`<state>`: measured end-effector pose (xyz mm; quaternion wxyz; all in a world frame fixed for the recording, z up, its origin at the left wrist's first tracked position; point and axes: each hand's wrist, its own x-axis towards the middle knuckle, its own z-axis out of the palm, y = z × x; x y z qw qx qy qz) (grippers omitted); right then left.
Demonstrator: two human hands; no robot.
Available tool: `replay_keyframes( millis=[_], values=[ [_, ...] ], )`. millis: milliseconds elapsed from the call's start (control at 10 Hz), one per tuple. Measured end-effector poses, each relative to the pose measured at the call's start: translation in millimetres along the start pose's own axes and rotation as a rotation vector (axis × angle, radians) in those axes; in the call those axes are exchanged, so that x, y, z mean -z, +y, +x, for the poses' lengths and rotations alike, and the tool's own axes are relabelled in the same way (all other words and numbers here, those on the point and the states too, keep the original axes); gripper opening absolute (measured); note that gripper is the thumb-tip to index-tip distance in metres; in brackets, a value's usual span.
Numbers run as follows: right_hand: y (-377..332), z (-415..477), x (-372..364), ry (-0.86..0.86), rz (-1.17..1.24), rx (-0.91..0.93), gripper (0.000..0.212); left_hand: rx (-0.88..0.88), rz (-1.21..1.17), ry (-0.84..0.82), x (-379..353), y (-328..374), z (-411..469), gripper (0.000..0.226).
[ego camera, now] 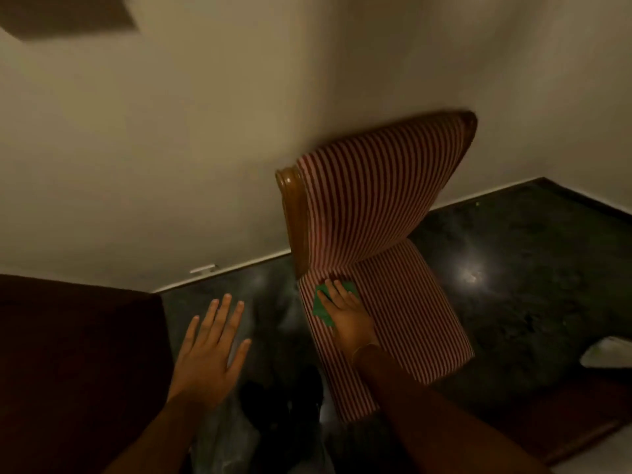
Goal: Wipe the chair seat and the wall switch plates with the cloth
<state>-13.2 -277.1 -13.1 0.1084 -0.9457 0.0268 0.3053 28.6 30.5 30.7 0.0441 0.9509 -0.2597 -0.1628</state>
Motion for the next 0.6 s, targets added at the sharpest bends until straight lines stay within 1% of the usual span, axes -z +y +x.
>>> replay_keyframes(
  millis=[100,200,300,400,500,600],
  values=[
    [17.8,23.1,-28.0,-0.006,0.022,-0.064,0.07,0.005,0.012,-0.057,-29.2,4.8,4.0,0.082],
    [32.1,47.1,-50.2,0.003,0.016,-0.125,0.071,0.032,-0.029,-0.077,-45.0,6.8,15.3,0.077],
    [37.3,63.9,-66.1,-0.062,0.012,-0.165,0.077,0.044,-0.03,-0.139,-53.7,5.5,28.8,0.076],
    [29.4,62.2,-70.7,-0.078,-0.04,-0.156,0.083,0.06,0.016,-0.189,-51.1,6.9,29.2,0.076],
    [15.3,49.8,-56.2,-0.046,-0.018,-0.105,0.087,0.085,0.054,-0.258,-35.3,7.0,26.5,0.079],
    [-5.3,28.3,-27.1,0.049,-0.016,-0.032,0.084,0.134,0.029,-0.231,-7.6,3.7,15.9,0.085]
  ],
)
